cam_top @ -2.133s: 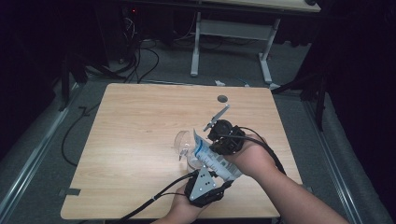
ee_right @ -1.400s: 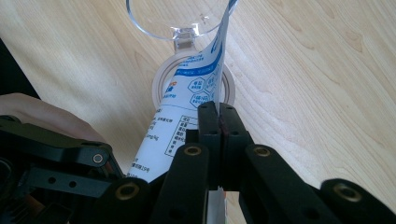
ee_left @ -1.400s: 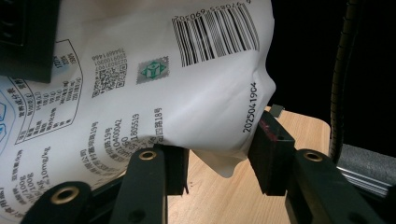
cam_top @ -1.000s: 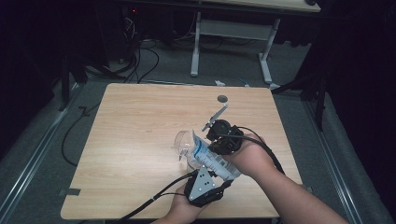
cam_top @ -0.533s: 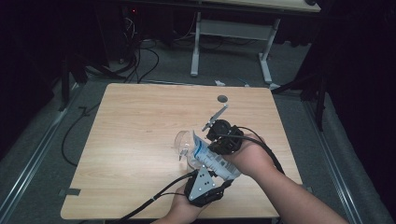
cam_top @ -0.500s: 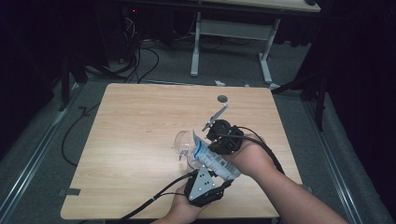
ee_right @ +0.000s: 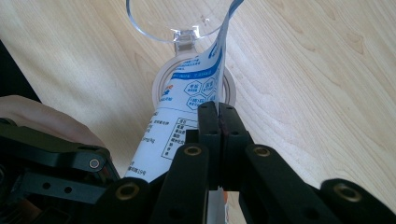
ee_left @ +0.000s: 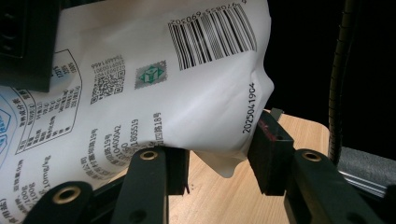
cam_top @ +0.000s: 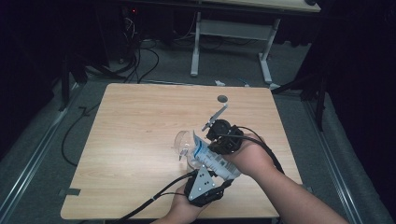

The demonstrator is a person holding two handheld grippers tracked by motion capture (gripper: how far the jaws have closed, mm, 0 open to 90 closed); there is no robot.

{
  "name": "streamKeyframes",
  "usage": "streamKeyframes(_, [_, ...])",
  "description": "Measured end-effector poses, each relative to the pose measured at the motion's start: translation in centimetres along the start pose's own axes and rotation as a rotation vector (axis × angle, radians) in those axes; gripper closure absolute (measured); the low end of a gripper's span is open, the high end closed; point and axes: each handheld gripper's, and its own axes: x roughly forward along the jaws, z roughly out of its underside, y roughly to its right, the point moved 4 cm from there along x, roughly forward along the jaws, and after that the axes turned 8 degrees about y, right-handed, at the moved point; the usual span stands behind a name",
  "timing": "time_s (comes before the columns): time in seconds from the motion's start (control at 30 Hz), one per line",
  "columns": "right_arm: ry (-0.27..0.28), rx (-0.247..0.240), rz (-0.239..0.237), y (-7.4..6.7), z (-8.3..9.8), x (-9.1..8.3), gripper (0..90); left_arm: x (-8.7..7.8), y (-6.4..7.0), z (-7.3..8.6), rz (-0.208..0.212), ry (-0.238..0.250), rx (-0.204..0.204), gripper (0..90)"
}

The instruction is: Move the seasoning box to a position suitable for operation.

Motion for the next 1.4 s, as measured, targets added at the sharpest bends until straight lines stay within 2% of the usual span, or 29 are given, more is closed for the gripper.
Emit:
streamKeyframes(0.8, [0.001,-0.004,0.004,0.08,0.03,-0.19,90.0,0.02,0.08,-0.17,0.001,0.002,0.002,62.6])
streamKeyframes(1.4, [-0.006,-0.008,0.002,-0.04,-0.01,0.28,90.0,-0.04,0.05,-0.10,0.004,0.003,-0.009,62.4])
